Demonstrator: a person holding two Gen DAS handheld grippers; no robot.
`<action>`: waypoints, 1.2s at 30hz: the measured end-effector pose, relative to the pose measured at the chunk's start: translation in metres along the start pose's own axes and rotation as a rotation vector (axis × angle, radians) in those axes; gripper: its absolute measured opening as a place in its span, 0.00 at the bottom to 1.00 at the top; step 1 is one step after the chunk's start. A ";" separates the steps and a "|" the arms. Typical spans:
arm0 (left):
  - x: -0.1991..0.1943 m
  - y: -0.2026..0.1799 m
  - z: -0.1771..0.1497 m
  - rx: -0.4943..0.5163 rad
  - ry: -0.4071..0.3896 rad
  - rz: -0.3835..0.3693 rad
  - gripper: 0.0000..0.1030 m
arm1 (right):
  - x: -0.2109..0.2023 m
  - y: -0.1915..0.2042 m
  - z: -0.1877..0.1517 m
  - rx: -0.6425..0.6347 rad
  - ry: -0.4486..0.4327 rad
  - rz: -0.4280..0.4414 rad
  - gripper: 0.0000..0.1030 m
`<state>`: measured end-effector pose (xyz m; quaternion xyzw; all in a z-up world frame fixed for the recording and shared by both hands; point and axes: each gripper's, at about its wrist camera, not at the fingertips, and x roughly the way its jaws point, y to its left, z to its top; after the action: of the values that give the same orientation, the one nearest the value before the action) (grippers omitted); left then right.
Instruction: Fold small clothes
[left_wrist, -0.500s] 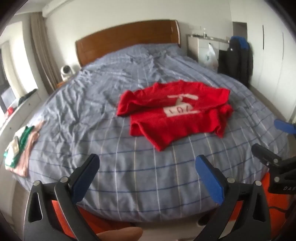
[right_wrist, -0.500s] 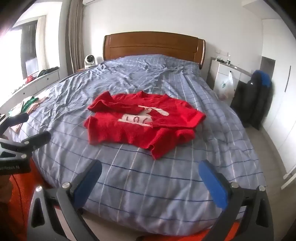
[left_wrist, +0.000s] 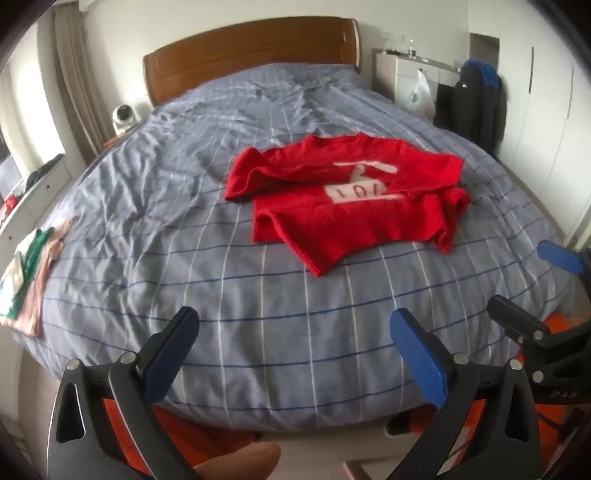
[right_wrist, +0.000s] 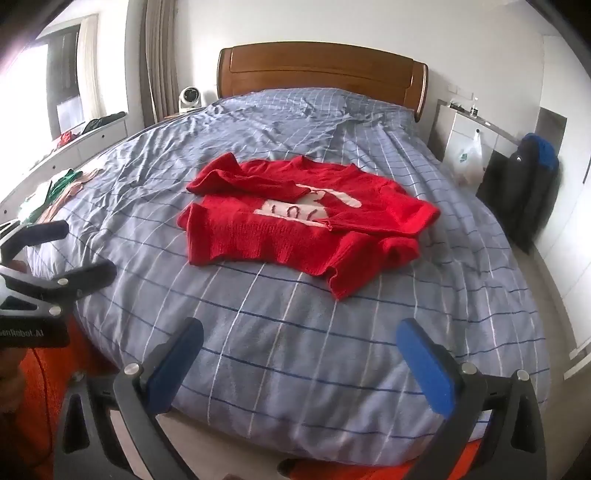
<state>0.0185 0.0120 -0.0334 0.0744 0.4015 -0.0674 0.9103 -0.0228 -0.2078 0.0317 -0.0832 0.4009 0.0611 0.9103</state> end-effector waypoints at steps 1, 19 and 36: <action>0.000 0.000 -0.001 -0.002 0.000 0.003 1.00 | 0.000 0.001 0.000 -0.003 -0.001 0.001 1.00; 0.004 -0.002 -0.004 0.005 0.005 -0.004 1.00 | -0.001 -0.002 -0.001 0.021 -0.010 -0.010 1.00; -0.001 -0.003 -0.004 0.013 -0.005 0.011 1.00 | -0.001 -0.003 -0.003 0.020 -0.003 -0.014 1.00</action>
<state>0.0148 0.0100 -0.0359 0.0822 0.3983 -0.0652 0.9113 -0.0251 -0.2109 0.0313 -0.0768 0.3994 0.0507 0.9122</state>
